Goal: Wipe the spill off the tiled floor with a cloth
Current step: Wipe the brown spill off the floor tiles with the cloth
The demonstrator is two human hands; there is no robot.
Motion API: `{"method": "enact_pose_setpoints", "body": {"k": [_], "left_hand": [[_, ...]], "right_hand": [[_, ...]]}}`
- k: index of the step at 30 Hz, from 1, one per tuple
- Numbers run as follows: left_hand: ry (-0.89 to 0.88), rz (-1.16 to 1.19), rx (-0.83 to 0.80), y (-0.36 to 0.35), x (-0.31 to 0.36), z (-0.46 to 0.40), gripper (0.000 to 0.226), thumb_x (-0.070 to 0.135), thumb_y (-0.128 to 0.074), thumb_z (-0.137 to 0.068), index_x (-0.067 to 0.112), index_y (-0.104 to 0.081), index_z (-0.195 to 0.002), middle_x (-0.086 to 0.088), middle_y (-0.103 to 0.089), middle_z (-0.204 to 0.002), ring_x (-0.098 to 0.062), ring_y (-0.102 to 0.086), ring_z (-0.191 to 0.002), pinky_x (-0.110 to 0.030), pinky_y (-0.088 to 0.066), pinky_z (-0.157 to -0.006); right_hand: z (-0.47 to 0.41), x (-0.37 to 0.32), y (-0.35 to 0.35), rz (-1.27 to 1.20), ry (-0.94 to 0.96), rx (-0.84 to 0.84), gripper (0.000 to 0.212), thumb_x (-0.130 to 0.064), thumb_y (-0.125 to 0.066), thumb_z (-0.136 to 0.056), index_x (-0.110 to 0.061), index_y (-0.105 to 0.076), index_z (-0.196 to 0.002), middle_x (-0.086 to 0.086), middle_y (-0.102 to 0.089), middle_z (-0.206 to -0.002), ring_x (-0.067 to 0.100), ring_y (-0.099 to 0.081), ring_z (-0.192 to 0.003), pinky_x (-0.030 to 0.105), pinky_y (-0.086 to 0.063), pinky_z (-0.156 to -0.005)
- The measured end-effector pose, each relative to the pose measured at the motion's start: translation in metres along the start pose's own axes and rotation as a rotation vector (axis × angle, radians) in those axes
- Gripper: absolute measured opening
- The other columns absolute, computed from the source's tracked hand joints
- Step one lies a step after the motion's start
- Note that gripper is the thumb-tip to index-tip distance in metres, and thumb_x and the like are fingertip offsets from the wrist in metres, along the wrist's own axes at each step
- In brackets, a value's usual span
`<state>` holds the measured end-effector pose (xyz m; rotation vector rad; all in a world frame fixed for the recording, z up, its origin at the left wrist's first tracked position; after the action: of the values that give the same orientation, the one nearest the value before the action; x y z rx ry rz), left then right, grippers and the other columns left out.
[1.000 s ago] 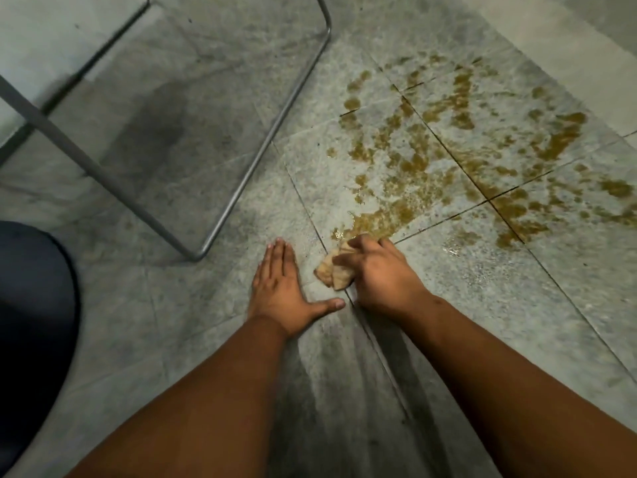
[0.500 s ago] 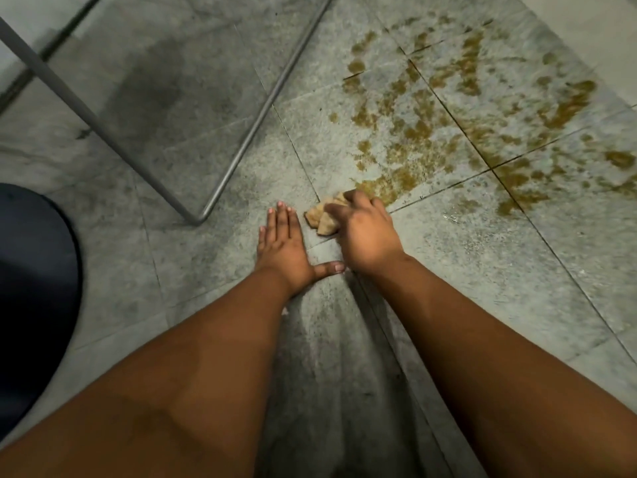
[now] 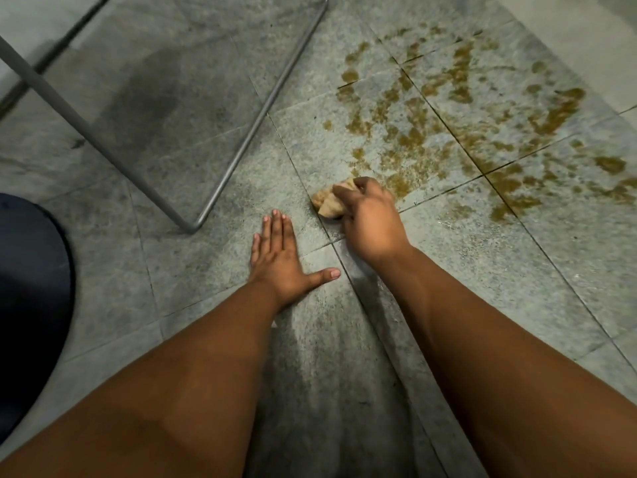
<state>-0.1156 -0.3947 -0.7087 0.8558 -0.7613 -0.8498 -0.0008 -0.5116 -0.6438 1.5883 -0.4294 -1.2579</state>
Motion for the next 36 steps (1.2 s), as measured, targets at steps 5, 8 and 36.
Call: {"method": "enact_pose_setpoints", "body": {"k": [5,8,36], "left_hand": [[0.007,0.000,0.024,0.001,0.000,0.002,0.138,0.097,-0.037,-0.059,0.013,0.025,-0.148,-0.005,0.036,-0.154,-0.018,0.037,-0.139,-0.042,0.015,-0.118],[0.015,-0.018,0.047,0.002,0.002,0.003,0.137,0.097,-0.036,-0.060,0.012,0.025,-0.148,-0.006,0.035,-0.155,-0.019,0.036,-0.140,-0.043,0.013,-0.118],[-0.116,-0.045,0.107,-0.009,0.056,-0.015,0.136,0.101,-0.017,-0.057,0.011,0.021,-0.150,-0.005,0.033,-0.155,-0.016,0.035,-0.140,-0.045,0.012,-0.119]], "right_hand": [[0.007,0.015,-0.014,0.018,-0.019,-0.055,0.056,-0.001,-0.046,-0.088,-0.027,-0.053,-0.137,0.008,-0.039,-0.144,0.032,-0.034,-0.125,0.041,-0.034,-0.105],[0.025,0.025,-0.007,0.001,-0.022,-0.060,0.048,-0.009,-0.053,-0.086,-0.027,-0.059,-0.130,0.004,-0.044,-0.134,0.026,-0.038,-0.115,0.036,-0.037,-0.095],[0.042,0.057,0.009,0.014,-0.050,-0.021,0.051,-0.039,-0.058,-0.092,-0.029,-0.046,-0.141,0.003,-0.035,-0.146,0.024,-0.034,-0.125,0.034,-0.033,-0.104]]}}
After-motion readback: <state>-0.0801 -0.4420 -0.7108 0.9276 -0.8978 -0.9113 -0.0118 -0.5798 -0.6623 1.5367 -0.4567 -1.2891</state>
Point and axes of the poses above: each hand's wrist, its own z-axis away from the middle knuckle, its own y-axis out of the back of the hand, x = y × z, the point moved 10 cm from there along -z, towards the middle knuckle
